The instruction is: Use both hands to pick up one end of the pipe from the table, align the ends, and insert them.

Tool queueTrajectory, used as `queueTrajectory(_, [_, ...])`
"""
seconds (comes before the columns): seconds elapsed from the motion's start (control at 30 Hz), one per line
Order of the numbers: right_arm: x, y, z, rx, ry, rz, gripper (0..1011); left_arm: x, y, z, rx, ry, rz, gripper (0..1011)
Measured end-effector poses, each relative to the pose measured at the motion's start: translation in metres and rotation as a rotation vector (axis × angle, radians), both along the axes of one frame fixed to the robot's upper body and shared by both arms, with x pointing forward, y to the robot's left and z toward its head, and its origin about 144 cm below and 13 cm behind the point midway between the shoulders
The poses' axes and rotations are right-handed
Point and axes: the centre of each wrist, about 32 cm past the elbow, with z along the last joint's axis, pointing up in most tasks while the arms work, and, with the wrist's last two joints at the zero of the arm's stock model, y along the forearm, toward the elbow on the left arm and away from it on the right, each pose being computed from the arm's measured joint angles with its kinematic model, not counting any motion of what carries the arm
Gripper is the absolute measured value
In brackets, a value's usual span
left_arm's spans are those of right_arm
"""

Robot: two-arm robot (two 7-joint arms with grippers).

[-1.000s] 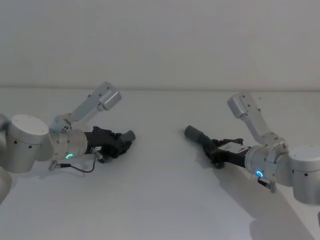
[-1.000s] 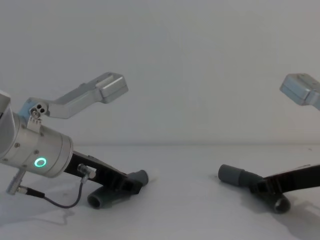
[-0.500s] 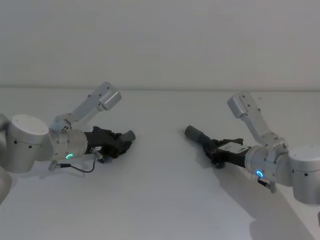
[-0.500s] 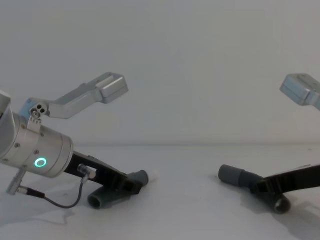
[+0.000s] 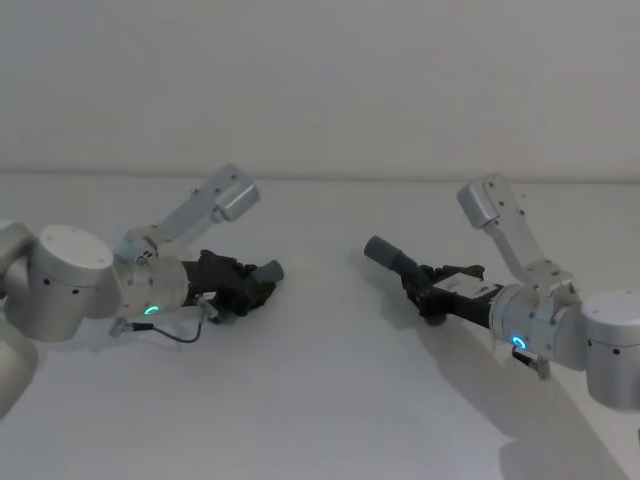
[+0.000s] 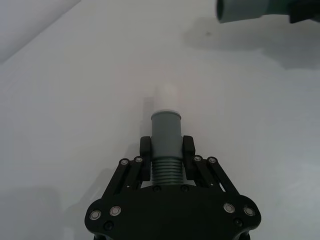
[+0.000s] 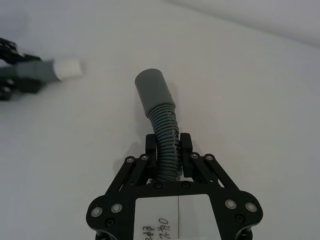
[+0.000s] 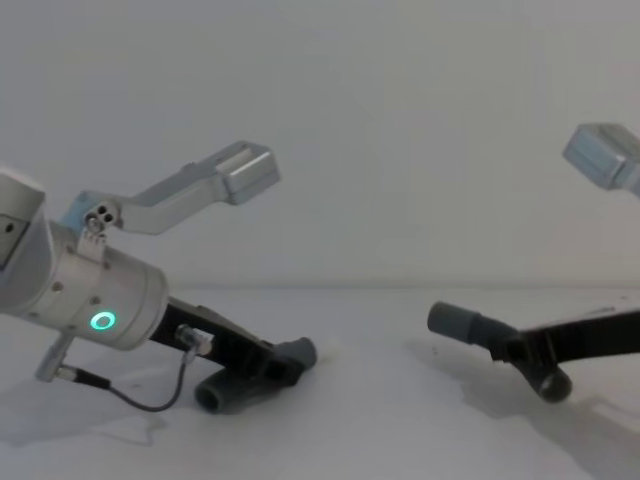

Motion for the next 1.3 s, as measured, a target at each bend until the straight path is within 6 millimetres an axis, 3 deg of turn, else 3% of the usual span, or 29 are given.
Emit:
queueTrajectory(0.3, [-0.002,-0.004,0.01,0.033,-0.104,0.046,266,0.001,-0.011,0.017,0.002,-0.079,-0.053,360])
queueTrajectory(0.63, [0.0,-0.017,0.026,0.059,-0.221,0.149,266,0.0,-0.009,0.03,0.014,-0.154,-0.097,360])
queueTrajectory(1.3, [0.0,-0.063,0.045,0.083,-0.294,0.456,265,0.008,0.026,0.035,0.061,-0.235,-0.235,360])
